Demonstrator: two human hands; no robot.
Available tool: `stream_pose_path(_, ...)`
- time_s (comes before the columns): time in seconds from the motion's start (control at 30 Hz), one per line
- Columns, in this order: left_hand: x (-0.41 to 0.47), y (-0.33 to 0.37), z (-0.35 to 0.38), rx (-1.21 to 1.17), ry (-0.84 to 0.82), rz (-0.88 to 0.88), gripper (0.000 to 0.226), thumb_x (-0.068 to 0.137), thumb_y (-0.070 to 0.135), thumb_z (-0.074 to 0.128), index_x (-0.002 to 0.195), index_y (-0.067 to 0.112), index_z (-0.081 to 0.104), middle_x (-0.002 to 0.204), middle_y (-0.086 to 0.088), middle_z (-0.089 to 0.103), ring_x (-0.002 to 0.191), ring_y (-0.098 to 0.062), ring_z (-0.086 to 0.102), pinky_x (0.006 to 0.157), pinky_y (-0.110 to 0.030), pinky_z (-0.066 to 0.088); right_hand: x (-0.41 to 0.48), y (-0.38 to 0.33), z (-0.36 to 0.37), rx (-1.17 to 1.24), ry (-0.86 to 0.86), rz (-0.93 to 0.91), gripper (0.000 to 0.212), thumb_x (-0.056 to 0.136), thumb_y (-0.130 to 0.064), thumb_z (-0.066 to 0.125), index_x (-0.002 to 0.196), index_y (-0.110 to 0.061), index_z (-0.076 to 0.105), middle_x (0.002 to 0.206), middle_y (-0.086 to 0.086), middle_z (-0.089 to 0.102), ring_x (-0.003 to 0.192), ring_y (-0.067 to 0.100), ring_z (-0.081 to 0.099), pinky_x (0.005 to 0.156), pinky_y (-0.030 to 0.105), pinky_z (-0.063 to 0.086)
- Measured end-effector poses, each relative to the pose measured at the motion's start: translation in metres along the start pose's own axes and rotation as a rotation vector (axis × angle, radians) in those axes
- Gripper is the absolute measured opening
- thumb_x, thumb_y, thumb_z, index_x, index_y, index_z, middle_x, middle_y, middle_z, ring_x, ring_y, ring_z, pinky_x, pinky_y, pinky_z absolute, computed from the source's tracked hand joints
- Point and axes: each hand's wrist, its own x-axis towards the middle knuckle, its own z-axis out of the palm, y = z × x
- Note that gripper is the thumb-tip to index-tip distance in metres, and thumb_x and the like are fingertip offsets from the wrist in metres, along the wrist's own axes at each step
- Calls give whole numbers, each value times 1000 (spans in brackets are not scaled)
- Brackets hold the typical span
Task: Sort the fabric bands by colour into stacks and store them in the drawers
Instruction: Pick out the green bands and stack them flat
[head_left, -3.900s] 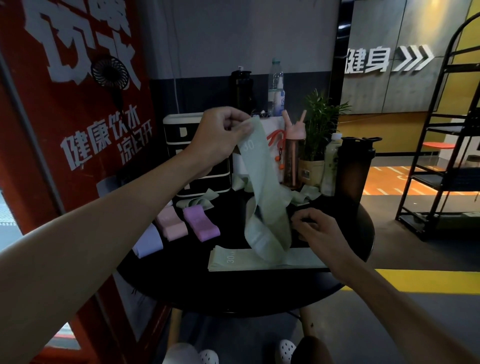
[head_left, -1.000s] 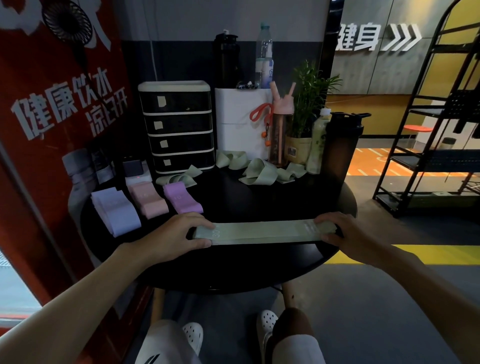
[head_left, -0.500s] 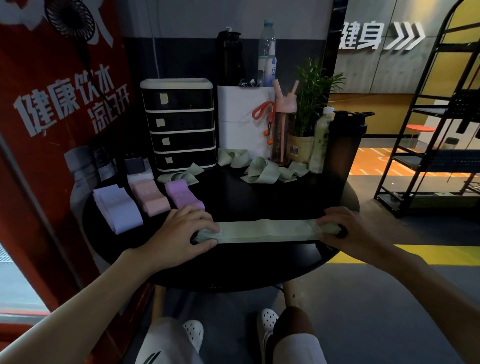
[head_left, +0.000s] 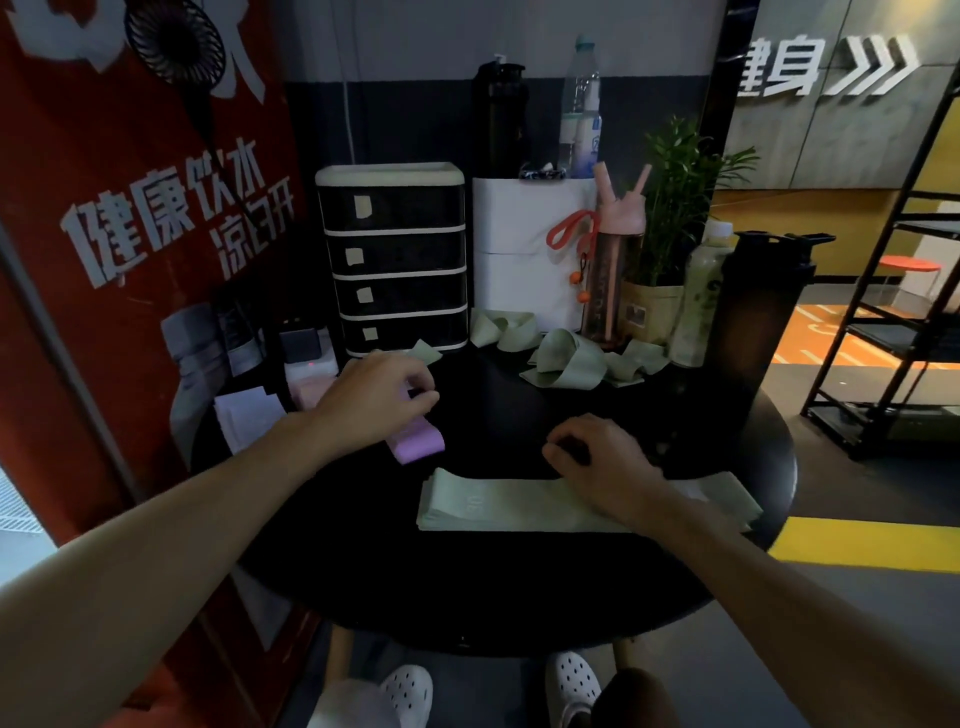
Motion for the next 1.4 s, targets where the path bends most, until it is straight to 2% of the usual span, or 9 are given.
stream_pose_path(0.2,59,-40,12,95,-109,-127,10,87,36,70,83,35,61,83,17,58,92,-16,60,77,-33,42,5,5,14,-201,-35,25,28,94,-50,51,114,-33,62,118,-15,53,116,10,45,101,33,31)
stream_pose_path(0.4,100,-55,34,232,-300,-158,25,88,32,71,113,28,67,112,10,65,109,-14,56,102,-39,35,7,9,17,-217,-13,11,30,93,-53,49,116,-36,60,121,-18,51,114,7,43,95,28,30)
stream_pose_path(0.53,111,-62,47,316,-375,-166,22,89,32,71,110,29,66,101,13,64,103,-13,58,91,-35,28,7,10,18,-232,-17,-1,30,93,-54,48,116,-37,59,119,-20,49,113,6,42,88,25,26)
stream_pose_path(0.63,116,-60,51,293,-378,-174,16,89,24,71,105,24,68,95,13,60,97,-12,55,96,-34,35,7,11,19,-235,-1,-13,30,93,-54,48,115,-37,60,118,-20,50,113,6,43,88,25,26)
stream_pose_path(0.73,119,-63,53,220,-337,-212,19,87,7,66,94,25,66,104,-4,65,93,-21,64,85,-34,52,6,11,20,-226,-2,-7,30,92,-54,49,114,-37,60,117,-19,50,113,6,43,88,25,25)
stream_pose_path(0.8,120,-61,51,176,-291,-222,27,86,-2,57,90,23,64,102,-10,63,88,-24,65,73,-31,53,6,10,20,-226,-4,-6,30,92,-54,48,114,-37,60,117,-19,49,113,6,43,88,25,25)
stream_pose_path(1.03,129,-32,11,60,-87,-116,14,87,0,65,95,11,71,86,-4,71,82,-19,68,77,-29,54,5,8,18,-224,-18,5,30,93,-54,48,114,-37,59,117,-18,49,113,7,43,91,25,29)
stream_pose_path(1.27,126,13,-44,-23,-4,38,12,89,3,68,98,10,72,86,1,69,78,-1,62,67,-2,44,4,3,15,-216,-28,33,31,92,-54,49,114,-36,61,115,-18,51,114,7,44,97,28,32)
stream_pose_path(1.4,117,36,-73,-43,47,124,12,90,6,68,99,13,72,86,7,68,80,3,62,69,-3,44,6,2,10,-72,-44,90,26,94,-49,51,105,-31,65,106,-15,56,103,7,52,93,29,43)
